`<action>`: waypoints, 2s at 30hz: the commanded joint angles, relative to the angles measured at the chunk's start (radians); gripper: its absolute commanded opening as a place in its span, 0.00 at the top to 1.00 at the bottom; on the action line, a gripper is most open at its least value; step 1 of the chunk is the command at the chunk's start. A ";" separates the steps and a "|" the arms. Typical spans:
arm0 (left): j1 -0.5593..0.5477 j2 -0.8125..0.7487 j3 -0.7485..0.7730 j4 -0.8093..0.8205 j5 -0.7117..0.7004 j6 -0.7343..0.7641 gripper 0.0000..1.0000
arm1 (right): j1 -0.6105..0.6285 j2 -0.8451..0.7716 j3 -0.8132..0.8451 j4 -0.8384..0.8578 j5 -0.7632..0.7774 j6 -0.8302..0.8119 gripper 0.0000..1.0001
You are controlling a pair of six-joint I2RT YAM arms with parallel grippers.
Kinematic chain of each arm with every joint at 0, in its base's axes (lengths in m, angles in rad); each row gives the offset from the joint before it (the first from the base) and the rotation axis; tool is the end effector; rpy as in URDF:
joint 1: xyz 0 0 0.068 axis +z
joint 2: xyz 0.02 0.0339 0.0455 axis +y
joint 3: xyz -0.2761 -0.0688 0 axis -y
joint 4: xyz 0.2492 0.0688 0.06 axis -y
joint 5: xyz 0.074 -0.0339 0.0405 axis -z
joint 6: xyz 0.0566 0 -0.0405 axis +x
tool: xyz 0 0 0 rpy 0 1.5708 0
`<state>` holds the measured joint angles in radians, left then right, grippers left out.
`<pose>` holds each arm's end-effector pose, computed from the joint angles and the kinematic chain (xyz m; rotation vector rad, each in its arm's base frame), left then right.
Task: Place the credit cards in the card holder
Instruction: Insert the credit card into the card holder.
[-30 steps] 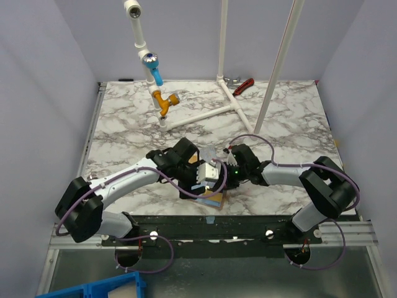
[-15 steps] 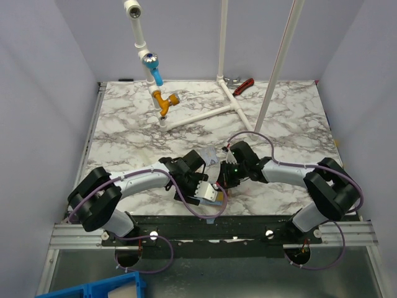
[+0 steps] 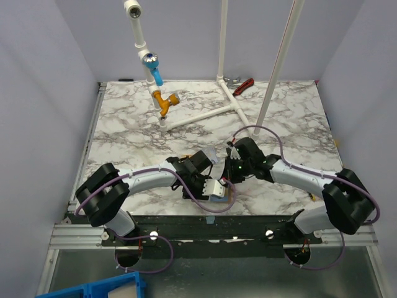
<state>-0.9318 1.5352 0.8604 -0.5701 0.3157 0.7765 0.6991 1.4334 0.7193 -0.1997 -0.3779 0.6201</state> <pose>0.1548 -0.2378 0.1595 2.1619 1.7860 -0.4806 0.2063 0.2008 0.1689 -0.2808 2.6748 0.9661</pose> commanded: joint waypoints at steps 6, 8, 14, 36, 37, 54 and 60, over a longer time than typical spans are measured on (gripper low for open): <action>-0.010 0.010 0.029 0.011 0.075 -0.287 0.56 | 0.023 -0.156 0.032 -0.144 0.227 -0.018 0.99; -0.009 0.013 0.038 0.010 0.085 -0.330 0.56 | 0.051 -0.143 0.039 -0.155 0.265 -0.015 0.99; -0.013 -0.026 0.019 0.052 0.079 -0.393 0.56 | 0.177 -0.068 0.074 -0.193 0.443 0.012 0.99; 0.047 -0.178 -0.016 0.111 0.089 -0.320 0.49 | 0.206 -0.225 -0.101 -0.025 0.538 0.149 0.99; 0.064 -0.181 -0.011 0.112 0.106 -0.342 0.49 | 0.212 -0.229 -0.101 -0.032 0.542 0.146 0.99; 0.114 -0.150 -0.021 0.108 0.123 -0.368 0.49 | 0.451 -0.130 -0.049 -0.132 0.788 0.126 0.99; 0.114 -0.155 -0.044 0.115 0.127 -0.373 0.49 | 0.481 -0.108 -0.031 -0.144 0.796 0.135 0.99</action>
<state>-0.8200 1.3796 0.8368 -0.4690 0.4057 0.4133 1.1648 1.3102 0.6815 -0.2737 0.3656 0.7586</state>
